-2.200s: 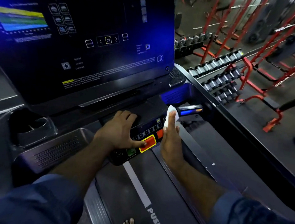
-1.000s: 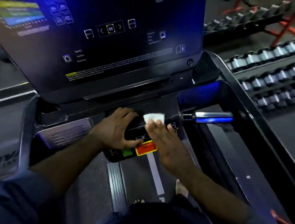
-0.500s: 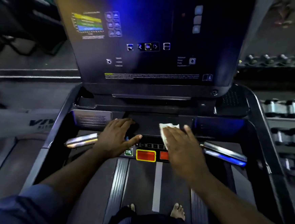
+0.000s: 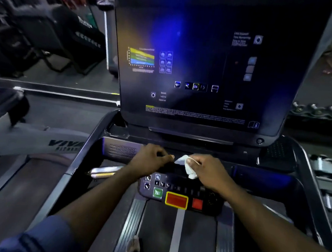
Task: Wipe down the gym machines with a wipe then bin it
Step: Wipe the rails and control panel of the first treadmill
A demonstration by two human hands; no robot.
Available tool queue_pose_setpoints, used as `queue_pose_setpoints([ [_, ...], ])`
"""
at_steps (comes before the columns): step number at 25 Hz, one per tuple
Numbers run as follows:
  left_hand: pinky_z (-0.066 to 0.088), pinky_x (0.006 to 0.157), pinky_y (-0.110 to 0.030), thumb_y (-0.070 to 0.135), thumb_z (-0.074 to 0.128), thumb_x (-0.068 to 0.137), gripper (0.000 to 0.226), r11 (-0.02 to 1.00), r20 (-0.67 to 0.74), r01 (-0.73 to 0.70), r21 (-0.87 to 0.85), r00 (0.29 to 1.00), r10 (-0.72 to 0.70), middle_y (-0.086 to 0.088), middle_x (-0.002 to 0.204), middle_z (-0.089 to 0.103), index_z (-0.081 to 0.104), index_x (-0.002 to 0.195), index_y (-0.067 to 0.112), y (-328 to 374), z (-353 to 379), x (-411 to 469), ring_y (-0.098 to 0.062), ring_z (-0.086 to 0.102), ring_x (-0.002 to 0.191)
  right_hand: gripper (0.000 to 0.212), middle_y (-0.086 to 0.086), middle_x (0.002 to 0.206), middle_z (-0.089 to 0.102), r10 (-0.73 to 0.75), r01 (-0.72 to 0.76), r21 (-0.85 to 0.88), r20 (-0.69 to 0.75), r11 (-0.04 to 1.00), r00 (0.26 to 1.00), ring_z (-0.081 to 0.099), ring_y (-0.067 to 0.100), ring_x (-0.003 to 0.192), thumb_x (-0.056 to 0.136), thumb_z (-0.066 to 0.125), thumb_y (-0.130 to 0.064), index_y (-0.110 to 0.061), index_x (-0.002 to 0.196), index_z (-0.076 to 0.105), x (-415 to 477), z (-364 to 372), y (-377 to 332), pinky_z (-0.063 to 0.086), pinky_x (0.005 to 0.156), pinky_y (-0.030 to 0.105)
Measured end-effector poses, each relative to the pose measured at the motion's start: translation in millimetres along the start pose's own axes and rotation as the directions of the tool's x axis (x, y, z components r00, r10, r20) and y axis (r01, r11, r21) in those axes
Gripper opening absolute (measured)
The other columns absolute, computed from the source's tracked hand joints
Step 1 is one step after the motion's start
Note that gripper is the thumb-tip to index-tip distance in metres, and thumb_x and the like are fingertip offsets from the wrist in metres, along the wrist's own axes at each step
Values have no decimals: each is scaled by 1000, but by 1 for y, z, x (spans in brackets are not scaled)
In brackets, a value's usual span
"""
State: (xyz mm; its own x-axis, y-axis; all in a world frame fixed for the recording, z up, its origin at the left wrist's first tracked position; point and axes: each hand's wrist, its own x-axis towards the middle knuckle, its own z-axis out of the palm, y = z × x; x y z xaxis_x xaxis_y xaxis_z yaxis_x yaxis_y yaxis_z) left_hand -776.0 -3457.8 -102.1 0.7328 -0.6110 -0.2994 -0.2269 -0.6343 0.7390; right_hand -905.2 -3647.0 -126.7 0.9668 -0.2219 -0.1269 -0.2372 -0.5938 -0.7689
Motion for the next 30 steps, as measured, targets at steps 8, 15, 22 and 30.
queue_pose_setpoints([
  [8, 54, 79, -42, 29, 80, 92, 21, 810, 76, -187, -556, 959, 273, -26, 101, 75, 78, 91, 8, 105, -95, 46, -25, 67, 86, 10, -8, 93, 80, -56, 207, 295, -447, 933, 893, 76, 8, 91, 96, 74, -24, -24, 102, 82, 62, -90, -139, 58, 82, 22],
  [15, 52, 61, -30, 18, 83, 87, 12, 802, -163, -503, -322, 864, 476, -6, 67, 74, 82, 75, 20, 163, -233, 102, -13, 61, 57, 25, 12, 92, 79, -10, 194, 348, -467, 917, 884, 71, 13, 78, 80, 85, -21, -3, 96, 78, 130, -158, -237, 60, 67, 25],
  [22, 58, 78, -44, 25, 58, 105, 26, 676, -73, -633, 378, 707, 703, -17, 92, 76, 70, 88, 9, 202, -328, 145, -34, 73, 85, 15, 14, 78, 65, 58, 185, 344, -589, 920, 806, 60, 22, 70, 87, 81, -10, -5, 82, 67, 204, -193, -299, 48, 58, 29],
  [30, 52, 84, -41, 49, 54, 105, 45, 743, -318, -646, 176, 677, 664, -4, 83, 67, 66, 88, 9, 184, -373, 213, -28, 65, 89, 10, 12, 79, 67, -631, -127, -742, -635, 658, 445, 67, 32, 64, 101, 56, -14, -16, 109, 50, 264, -167, -317, 56, 51, 44],
])
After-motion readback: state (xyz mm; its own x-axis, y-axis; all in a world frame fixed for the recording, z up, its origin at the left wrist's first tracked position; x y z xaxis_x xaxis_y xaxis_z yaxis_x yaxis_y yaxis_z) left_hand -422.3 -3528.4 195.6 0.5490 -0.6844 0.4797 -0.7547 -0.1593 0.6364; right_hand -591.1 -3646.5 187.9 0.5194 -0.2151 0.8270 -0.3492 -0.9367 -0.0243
